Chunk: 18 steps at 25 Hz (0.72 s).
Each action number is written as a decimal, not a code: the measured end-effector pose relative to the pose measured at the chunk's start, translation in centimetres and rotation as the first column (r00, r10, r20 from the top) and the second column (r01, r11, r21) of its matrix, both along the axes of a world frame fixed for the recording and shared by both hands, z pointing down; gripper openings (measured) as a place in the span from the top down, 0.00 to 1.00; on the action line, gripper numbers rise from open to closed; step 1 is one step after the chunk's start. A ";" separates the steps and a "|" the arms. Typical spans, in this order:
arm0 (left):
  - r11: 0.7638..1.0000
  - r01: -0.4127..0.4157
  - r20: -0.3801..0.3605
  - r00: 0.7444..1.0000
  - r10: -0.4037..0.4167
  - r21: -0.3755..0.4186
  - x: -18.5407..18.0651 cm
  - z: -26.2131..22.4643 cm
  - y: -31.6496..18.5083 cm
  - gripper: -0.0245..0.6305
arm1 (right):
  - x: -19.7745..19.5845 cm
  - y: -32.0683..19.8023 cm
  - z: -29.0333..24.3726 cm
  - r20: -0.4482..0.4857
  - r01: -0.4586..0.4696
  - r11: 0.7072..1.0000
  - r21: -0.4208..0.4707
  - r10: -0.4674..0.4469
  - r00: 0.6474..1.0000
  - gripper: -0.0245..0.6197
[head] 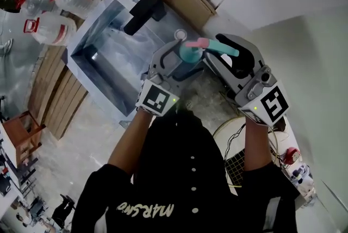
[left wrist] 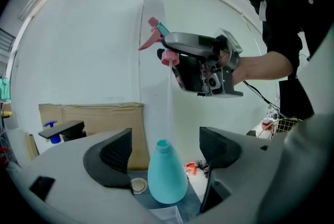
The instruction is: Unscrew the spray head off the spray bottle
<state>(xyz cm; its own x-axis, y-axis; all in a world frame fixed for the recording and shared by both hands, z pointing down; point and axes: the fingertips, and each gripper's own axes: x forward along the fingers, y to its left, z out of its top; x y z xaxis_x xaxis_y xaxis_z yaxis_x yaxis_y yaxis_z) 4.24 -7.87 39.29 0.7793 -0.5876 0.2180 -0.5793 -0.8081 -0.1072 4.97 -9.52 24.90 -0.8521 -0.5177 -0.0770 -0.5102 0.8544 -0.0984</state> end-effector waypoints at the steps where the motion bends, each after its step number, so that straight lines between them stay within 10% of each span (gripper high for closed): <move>1: 1.000 0.009 -0.006 1.000 -0.009 0.008 -0.3 -0.7 0.2 0.36 | 0.1 0.1 -0.6 0.007 -0.006 1.000 0.006 0.006 1.000 0.72; 8: 0.997 0.058 -0.017 0.998 -0.057 0.044 -1.8 -4.0 1.8 0.37 | 0.8 0.9 -2.8 -0.007 -0.036 0.999 0.036 0.036 0.999 0.73; 18: 0.974 0.199 -0.079 0.978 -0.191 0.109 -6.2 -10.6 5.5 0.91 | 2.5 4.2 -3.8 -0.008 -0.177 0.984 0.019 0.178 0.984 0.72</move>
<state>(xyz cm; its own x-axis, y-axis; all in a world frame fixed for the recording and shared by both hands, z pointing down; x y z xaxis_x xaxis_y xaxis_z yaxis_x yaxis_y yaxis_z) -1.94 -2.37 28.69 0.6580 -0.7476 0.0901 -0.7333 -0.6634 -0.1488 7.50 -5.31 21.08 -0.7476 -0.6594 -0.0796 -0.6548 0.7518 -0.0780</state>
